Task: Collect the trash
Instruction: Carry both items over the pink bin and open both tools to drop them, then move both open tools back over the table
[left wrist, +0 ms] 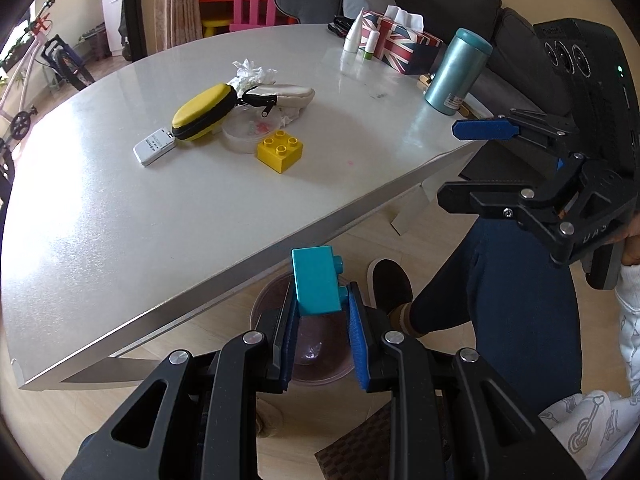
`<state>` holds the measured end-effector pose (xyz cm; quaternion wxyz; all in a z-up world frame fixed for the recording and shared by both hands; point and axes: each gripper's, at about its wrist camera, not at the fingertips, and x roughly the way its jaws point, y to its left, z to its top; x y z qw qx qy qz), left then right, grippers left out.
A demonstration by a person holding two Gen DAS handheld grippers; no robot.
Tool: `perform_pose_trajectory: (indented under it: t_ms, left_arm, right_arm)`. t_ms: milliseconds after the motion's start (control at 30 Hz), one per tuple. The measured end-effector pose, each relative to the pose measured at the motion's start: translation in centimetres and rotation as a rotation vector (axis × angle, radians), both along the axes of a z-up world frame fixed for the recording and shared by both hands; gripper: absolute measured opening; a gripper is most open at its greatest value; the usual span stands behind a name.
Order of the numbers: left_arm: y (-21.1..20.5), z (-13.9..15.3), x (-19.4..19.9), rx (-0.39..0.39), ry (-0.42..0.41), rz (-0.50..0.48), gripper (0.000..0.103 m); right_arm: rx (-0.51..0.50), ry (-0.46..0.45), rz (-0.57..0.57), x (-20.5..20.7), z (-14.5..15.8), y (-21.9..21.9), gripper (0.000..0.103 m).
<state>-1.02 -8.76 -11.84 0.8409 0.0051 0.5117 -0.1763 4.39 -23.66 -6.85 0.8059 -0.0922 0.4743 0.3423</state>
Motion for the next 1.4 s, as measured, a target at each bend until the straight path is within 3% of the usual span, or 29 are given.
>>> perform_pose_trajectory:
  t_ms: [33,100,133,167,300,833,1400]
  left_arm:
    - [-0.1,0.0,0.0,0.000,0.001,-0.005,0.029]
    - [-0.1,0.1,0.0,0.001,-0.007,-0.001,0.064]
    - [0.1,0.3,0.0,-0.008,-0.026,0.007,0.094]
    - [0.2,0.5,-0.1,-0.013,-0.053,0.016,0.097]
    - [0.5,0.5,0.3,0.025,-0.045,0.050,0.097]
    - [1.9,1.1,0.5,0.042,-0.066,0.097,0.097]
    - [6.4,2.5,3.0,0.055,-0.139,0.211,0.097]
  right_arm:
    - [0.002,-0.001,-0.004,0.1,0.0,-0.1,0.099]
    - [0.005,-0.003,-0.010,0.1,0.1,-0.4,0.099]
    - [0.006,-0.004,-0.011,0.2,0.2,-0.4,0.099]
    - [0.007,-0.005,-0.012,0.2,0.2,-0.5,0.099]
    - [0.006,-0.004,-0.015,0.1,0.1,-0.5,0.099]
    - [0.008,-0.004,-0.012,0.3,-0.1,-0.3,0.100]
    - [-0.009,-0.012,0.019,4.2,0.1,3.9,0.100]
